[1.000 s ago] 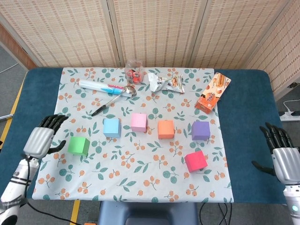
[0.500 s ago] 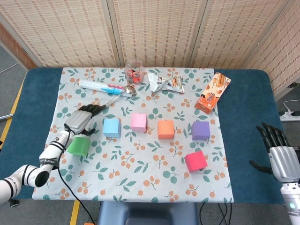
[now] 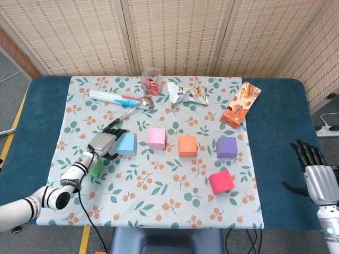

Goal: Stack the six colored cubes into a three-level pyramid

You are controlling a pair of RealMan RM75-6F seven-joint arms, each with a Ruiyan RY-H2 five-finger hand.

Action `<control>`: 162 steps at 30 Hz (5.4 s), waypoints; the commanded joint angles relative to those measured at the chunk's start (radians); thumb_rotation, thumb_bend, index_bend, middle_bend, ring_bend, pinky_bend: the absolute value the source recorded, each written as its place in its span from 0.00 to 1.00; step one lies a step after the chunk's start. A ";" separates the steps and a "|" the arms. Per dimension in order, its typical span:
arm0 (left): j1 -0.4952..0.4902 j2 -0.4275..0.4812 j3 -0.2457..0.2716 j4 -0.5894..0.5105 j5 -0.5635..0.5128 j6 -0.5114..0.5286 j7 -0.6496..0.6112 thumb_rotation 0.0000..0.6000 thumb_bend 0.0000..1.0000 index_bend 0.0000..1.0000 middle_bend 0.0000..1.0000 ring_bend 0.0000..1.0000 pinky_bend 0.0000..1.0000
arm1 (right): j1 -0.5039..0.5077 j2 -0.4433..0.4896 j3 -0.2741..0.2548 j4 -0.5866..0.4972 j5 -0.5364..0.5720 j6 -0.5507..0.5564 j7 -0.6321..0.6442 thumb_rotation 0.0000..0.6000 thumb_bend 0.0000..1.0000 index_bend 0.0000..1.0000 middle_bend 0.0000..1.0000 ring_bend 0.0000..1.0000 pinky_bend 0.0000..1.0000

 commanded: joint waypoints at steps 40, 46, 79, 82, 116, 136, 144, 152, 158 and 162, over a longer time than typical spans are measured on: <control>-0.178 -0.161 -0.037 0.248 0.032 -0.058 -0.062 1.00 0.36 0.29 0.36 0.32 0.21 | -0.012 0.008 0.004 -0.014 0.045 -0.005 -0.022 1.00 0.00 0.00 0.11 0.03 0.18; -0.186 -0.175 -0.029 0.270 0.027 -0.070 -0.063 1.00 0.36 0.28 0.35 0.32 0.21 | -0.012 0.007 0.005 -0.009 0.049 -0.009 -0.018 1.00 0.00 0.00 0.11 0.03 0.18; -0.203 -0.177 -0.012 0.266 -0.040 -0.103 -0.048 1.00 0.36 0.02 0.05 0.06 0.21 | -0.025 0.005 0.001 0.007 0.040 0.005 0.008 1.00 0.00 0.00 0.11 0.03 0.18; -0.199 -0.165 -0.013 0.241 -0.057 -0.098 -0.045 1.00 0.36 0.00 0.00 0.01 0.19 | -0.025 0.006 0.002 0.009 0.038 0.008 0.010 1.00 0.00 0.00 0.11 0.03 0.18; 0.170 0.287 0.096 -0.408 0.276 0.498 -0.004 1.00 0.36 0.06 0.00 0.00 0.11 | 0.711 -0.363 0.180 0.199 0.377 -0.803 -0.127 1.00 0.00 0.17 0.23 0.05 0.21; 0.177 0.292 0.072 -0.394 0.295 0.448 -0.077 1.00 0.36 0.06 0.00 0.00 0.11 | 0.802 -0.549 0.169 0.454 0.502 -0.862 -0.109 1.00 0.12 0.33 0.29 0.11 0.22; 0.179 0.288 0.065 -0.384 0.306 0.440 -0.098 1.00 0.36 0.05 0.00 0.00 0.11 | 0.815 -0.581 0.189 0.494 0.550 -0.851 -0.103 1.00 0.23 0.51 0.41 0.21 0.23; 0.186 0.293 0.062 -0.382 0.324 0.445 -0.116 1.00 0.36 0.06 0.00 0.00 0.11 | 0.833 -0.570 0.221 0.474 0.613 -0.818 -0.140 1.00 0.24 0.58 0.46 0.26 0.23; 0.187 0.293 0.059 -0.379 0.331 0.443 -0.122 1.00 0.36 0.05 0.00 0.00 0.11 | 0.881 -0.592 0.239 0.502 0.678 -0.831 -0.187 1.00 0.24 0.58 0.46 0.26 0.23; 0.185 0.293 0.056 -0.378 0.331 0.439 -0.121 1.00 0.36 0.05 0.00 0.00 0.11 | 0.916 -0.617 0.242 0.531 0.720 -0.845 -0.221 1.00 0.24 0.58 0.46 0.26 0.23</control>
